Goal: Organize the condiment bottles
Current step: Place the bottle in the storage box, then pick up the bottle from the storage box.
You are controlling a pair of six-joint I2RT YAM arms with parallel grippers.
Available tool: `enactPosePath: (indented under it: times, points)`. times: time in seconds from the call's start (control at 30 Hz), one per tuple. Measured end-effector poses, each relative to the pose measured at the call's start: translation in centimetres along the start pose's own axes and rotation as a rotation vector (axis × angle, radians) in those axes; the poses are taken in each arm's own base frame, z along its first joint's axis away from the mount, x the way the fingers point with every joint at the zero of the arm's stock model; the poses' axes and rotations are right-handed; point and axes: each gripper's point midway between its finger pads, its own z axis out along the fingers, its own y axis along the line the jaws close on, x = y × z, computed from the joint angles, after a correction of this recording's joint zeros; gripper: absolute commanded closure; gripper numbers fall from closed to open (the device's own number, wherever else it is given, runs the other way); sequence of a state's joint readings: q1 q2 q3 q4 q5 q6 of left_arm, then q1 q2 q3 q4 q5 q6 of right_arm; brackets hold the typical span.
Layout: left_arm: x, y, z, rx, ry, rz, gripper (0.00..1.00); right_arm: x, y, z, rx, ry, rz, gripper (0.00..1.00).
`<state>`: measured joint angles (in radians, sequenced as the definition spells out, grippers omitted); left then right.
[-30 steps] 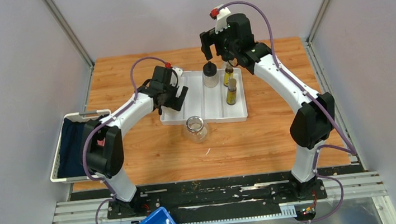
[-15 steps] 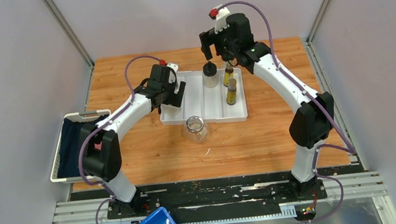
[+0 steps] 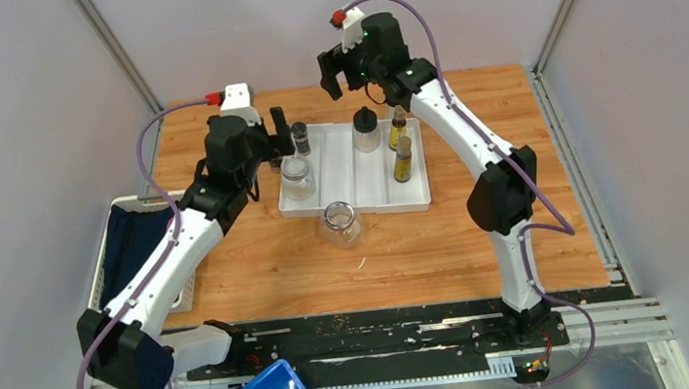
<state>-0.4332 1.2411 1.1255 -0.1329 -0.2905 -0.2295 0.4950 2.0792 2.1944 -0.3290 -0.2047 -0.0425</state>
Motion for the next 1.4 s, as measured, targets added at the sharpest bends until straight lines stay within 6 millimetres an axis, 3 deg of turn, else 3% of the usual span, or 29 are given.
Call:
enactPosePath:
  times: [0.27, 0.43, 0.8, 1.13, 1.4]
  points:
    - [1.8, 1.5, -0.9, -0.053, -0.036, -0.066, 0.01, 5.3, 4.3, 3.6, -0.117, 0.137, 0.000, 0.07]
    - [1.9, 1.6, -1.0, -0.055, -0.064, -0.095, 0.01, 8.0, 6.5, 5.1, -0.177, 0.196, -0.002, 0.07]
    - [2.8, 1.6, -0.8, -0.051, -0.073, -0.126, 0.01, 9.5, 10.1, 6.4, -0.275, 0.219, -0.024, 0.10]
    - [3.9, 1.4, -0.8, -0.042, -0.103, -0.135, 0.02, 12.0, 10.6, 8.6, -0.308, 0.237, -0.018, 0.10]
    - [3.9, 1.2, -1.1, -0.023, -0.147, -0.144, 0.03, 12.4, 10.9, 10.0, -0.325, 0.207, -0.027, 0.09]
